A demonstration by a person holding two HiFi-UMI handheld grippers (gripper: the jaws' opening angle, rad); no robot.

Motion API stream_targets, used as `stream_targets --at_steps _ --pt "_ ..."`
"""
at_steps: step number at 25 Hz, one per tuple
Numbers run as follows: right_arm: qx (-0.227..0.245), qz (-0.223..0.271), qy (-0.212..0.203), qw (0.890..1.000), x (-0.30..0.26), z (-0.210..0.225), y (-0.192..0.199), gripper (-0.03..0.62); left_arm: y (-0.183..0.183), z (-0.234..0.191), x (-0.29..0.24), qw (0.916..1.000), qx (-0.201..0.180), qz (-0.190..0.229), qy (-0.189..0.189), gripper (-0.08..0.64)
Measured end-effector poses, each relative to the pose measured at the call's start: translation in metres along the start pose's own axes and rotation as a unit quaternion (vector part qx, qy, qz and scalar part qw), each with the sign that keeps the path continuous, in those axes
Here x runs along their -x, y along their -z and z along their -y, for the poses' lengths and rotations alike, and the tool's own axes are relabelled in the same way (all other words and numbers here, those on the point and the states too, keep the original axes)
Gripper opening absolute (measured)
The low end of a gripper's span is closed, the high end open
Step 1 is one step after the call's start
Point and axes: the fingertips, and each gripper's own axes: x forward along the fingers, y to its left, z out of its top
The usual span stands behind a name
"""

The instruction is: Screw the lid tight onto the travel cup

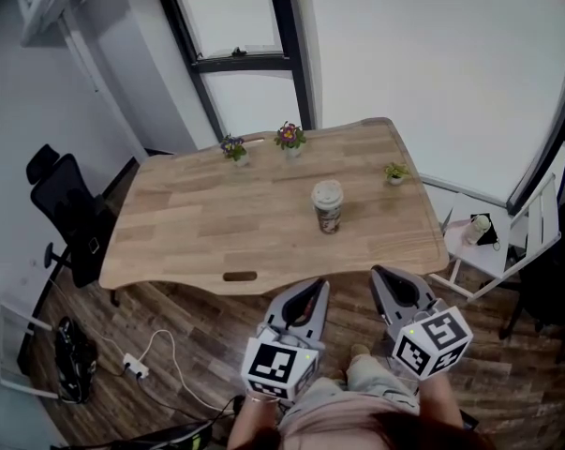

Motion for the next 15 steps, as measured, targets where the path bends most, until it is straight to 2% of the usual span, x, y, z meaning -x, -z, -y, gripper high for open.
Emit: stream_targets --at_steps 15 --pt "0.008 -0.011 -0.017 1.000 -0.055 0.034 -0.008 0.000 -0.001 -0.031 -0.054 1.0000 -0.002 -0.003 -0.001 0.002"
